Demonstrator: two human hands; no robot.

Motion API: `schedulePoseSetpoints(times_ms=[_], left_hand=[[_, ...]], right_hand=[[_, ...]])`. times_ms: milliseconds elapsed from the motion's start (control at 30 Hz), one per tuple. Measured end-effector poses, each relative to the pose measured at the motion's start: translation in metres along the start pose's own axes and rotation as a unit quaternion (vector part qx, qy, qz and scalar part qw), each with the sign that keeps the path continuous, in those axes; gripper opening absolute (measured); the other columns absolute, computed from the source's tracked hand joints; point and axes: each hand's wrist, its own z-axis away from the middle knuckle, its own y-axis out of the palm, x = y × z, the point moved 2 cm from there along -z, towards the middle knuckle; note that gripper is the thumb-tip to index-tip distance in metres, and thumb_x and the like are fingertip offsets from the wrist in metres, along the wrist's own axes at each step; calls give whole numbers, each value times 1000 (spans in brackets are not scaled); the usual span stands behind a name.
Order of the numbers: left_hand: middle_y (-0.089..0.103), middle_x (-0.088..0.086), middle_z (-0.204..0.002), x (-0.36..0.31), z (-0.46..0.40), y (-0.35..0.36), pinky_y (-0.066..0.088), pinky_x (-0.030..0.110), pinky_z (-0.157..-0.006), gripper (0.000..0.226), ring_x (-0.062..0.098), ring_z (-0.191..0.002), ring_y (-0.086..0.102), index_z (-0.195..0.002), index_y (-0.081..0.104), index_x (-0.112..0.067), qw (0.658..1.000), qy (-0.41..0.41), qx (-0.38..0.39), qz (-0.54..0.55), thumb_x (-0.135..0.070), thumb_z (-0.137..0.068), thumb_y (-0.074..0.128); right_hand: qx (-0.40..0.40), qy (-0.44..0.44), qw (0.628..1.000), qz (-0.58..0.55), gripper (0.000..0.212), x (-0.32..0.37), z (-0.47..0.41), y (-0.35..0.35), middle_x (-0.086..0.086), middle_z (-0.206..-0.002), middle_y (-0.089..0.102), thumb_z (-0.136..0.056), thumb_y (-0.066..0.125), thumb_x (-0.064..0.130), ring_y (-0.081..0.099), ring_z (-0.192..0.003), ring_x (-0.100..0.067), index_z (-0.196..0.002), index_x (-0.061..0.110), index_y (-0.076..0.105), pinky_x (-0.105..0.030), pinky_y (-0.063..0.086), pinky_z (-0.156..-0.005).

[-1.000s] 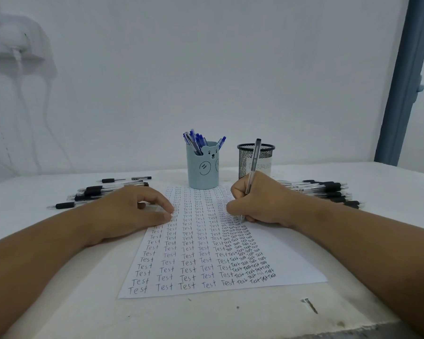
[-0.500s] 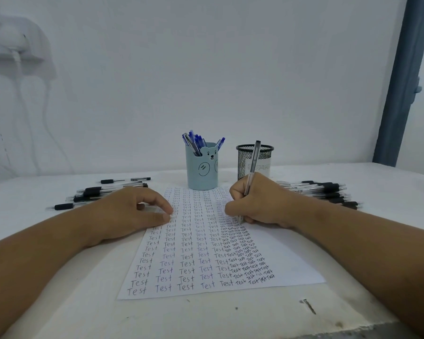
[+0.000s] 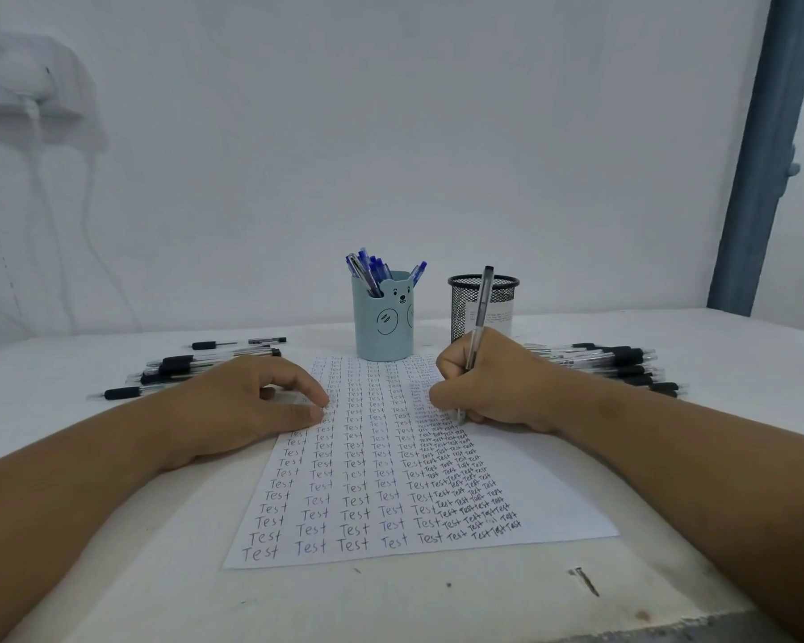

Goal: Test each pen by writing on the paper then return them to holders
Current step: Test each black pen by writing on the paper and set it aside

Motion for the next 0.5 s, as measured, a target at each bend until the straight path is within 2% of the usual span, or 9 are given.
schedulePoseSetpoints(times_ms=[133,233,367,500], left_hand=[[66,-26,-114,0,0,0,38,16,-95,14,-7,-112,55,-93,76,-44,1000,-2,3,13,-40,-79,80],[66,-25,-115,0,0,0,37,17,-95,14,-7,-112,54,-93,76,-44,1000,-4,3,15,-40,-79,80],[66,-25,-115,0,0,0,40,23,-103,15,-6,-112,55,-93,75,-45,1000,1,1,3,-40,-80,79],[66,-26,-115,0,0,0,40,24,-105,15,-5,-113,56,-94,75,-45,1000,-2,1,3,-40,-80,79]], right_hand=[[4,1,1000,4,42,-1,-1,0,-3,-45,33,-79,66,-3,44,-46,-18,-50,12,40,-19,36,-47],[4,-3,1000,9,40,-2,-1,0,-1,-44,32,-79,66,-2,41,-46,-17,-51,11,41,-22,36,-49],[1,-12,1000,17,39,-2,-1,0,0,-45,30,-78,67,0,34,-46,-16,-52,12,41,-24,33,-52],[8,-13,1000,5,42,-3,-1,0,0,-44,31,-79,67,-1,38,-43,-15,-50,13,40,-23,36,-51]])
